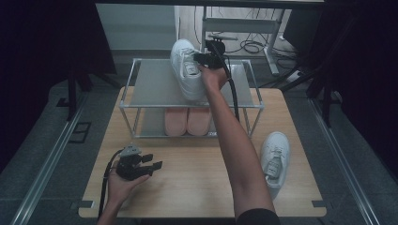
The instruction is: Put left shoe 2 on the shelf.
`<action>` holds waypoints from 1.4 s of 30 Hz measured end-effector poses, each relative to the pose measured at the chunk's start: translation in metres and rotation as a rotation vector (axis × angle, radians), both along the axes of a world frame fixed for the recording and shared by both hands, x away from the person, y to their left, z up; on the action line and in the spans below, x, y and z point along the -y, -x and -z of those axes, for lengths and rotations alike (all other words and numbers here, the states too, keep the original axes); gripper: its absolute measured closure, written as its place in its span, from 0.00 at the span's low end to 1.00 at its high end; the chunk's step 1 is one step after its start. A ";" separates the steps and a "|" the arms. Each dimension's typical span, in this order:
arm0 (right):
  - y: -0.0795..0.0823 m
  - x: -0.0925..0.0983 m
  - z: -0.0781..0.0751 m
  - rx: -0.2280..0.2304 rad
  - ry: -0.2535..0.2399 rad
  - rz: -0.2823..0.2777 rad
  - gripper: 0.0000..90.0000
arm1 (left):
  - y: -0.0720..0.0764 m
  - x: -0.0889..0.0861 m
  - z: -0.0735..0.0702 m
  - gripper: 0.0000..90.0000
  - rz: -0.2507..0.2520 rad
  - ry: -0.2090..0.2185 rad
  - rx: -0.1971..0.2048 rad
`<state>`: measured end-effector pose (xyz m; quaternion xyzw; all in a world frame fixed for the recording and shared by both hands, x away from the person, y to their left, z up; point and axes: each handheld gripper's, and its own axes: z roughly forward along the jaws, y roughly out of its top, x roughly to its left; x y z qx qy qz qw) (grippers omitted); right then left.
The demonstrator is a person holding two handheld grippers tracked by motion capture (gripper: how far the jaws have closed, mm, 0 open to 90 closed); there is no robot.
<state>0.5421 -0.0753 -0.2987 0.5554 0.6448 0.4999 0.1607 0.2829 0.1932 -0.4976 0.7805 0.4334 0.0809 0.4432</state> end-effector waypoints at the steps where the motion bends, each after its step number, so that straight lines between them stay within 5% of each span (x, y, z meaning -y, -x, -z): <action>1: -0.002 -0.001 0.003 -0.008 -0.007 0.012 0.90 | 0.000 0.000 0.000 0.49 -0.002 0.001 -0.001; 7: -0.011 -0.007 0.020 -0.038 0.000 0.048 0.85 | -0.001 0.000 0.001 0.49 -0.004 -0.002 -0.002; 11: -0.013 0.000 0.025 -0.040 -0.055 0.007 0.68 | -0.001 0.001 0.003 0.49 -0.001 -0.008 -0.008; 17: 0.003 0.015 0.012 0.023 -0.049 -0.023 0.64 | 0.000 0.000 0.001 0.49 -0.005 -0.009 0.001; 26: 0.040 0.042 0.005 0.120 0.023 -0.110 0.82 | 0.003 0.003 -0.003 0.49 0.002 -0.014 0.015; 33: 0.066 0.054 0.020 0.125 0.099 -0.189 0.98 | 0.003 0.004 -0.003 0.49 -0.001 -0.016 0.013; 42: 0.076 0.053 0.041 0.112 0.134 -0.211 0.99 | 0.004 0.005 -0.004 0.49 0.001 -0.016 0.014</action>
